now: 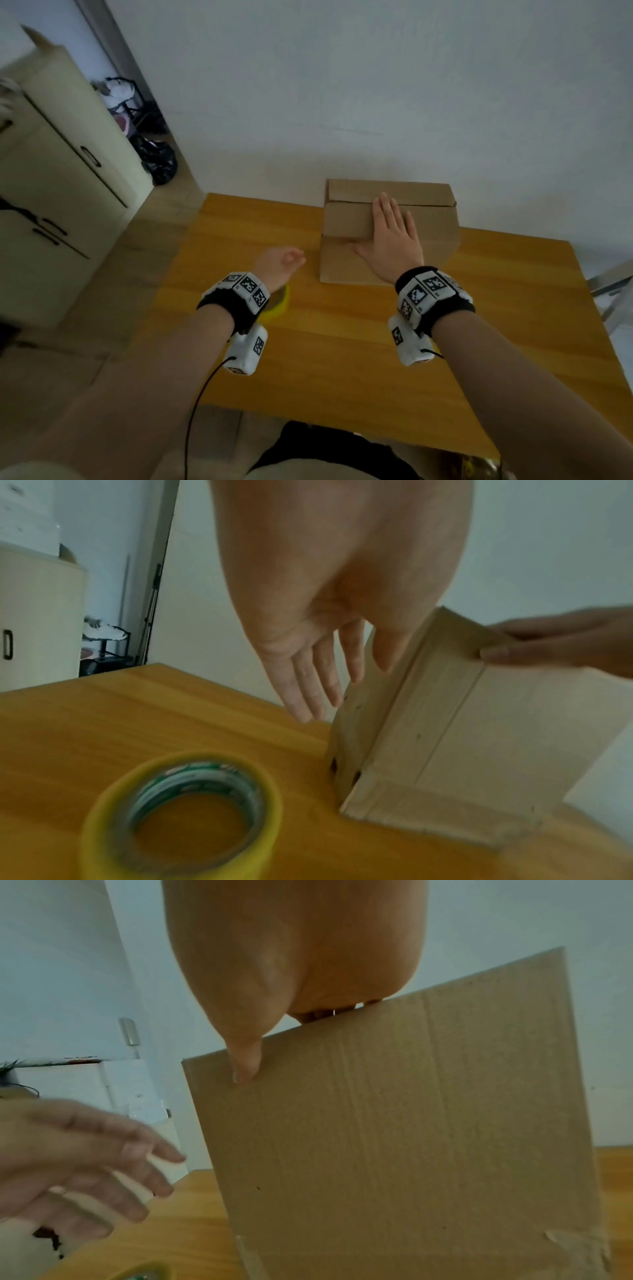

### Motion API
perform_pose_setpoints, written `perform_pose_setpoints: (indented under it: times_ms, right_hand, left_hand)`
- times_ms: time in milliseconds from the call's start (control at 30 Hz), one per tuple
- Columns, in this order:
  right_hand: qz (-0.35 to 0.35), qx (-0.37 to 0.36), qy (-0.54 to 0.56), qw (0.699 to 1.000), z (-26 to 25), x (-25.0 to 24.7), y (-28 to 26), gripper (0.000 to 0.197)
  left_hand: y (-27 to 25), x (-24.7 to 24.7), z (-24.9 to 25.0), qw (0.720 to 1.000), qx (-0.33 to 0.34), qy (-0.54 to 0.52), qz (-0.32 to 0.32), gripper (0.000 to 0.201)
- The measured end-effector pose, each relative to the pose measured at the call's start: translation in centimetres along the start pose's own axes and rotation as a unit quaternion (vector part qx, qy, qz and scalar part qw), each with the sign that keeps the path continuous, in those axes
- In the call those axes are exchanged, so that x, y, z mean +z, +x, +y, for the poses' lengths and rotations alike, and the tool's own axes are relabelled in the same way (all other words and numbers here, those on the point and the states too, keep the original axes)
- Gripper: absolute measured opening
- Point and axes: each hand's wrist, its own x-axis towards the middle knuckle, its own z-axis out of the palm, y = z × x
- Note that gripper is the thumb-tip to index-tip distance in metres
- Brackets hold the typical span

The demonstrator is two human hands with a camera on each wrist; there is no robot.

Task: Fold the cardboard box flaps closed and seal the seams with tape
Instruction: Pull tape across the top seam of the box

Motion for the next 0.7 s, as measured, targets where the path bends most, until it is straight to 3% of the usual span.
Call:
perform_pose_setpoints:
  times_ms: [133, 267, 467, 700]
  right_hand:
    - [0.004, 0.005, -0.005, 1.0, 0.1, 0.2, -0.1, 0.091]
    - [0.008, 0.01, -0.003, 1.0, 0.0, 0.2, 0.1, 0.091]
    - [0.014, 0.011, -0.007, 1.0, 0.0, 0.2, 0.1, 0.092]
    - [0.015, 0.01, -0.011, 1.0, 0.0, 0.2, -0.1, 0.092]
  left_hand:
    - [-0.5, 2.1, -3.7, 0.994, -0.027, 0.107, -0.022, 0.016]
    - [-0.7, 3.7, -6.4, 0.986, -0.07, 0.14, -0.05, 0.012]
    - [-0.7, 5.3, -8.7, 0.974, -0.074, 0.202, -0.068, 0.054]
    - [-0.7, 5.7, -9.3, 0.94, -0.045, 0.329, -0.077, 0.038]
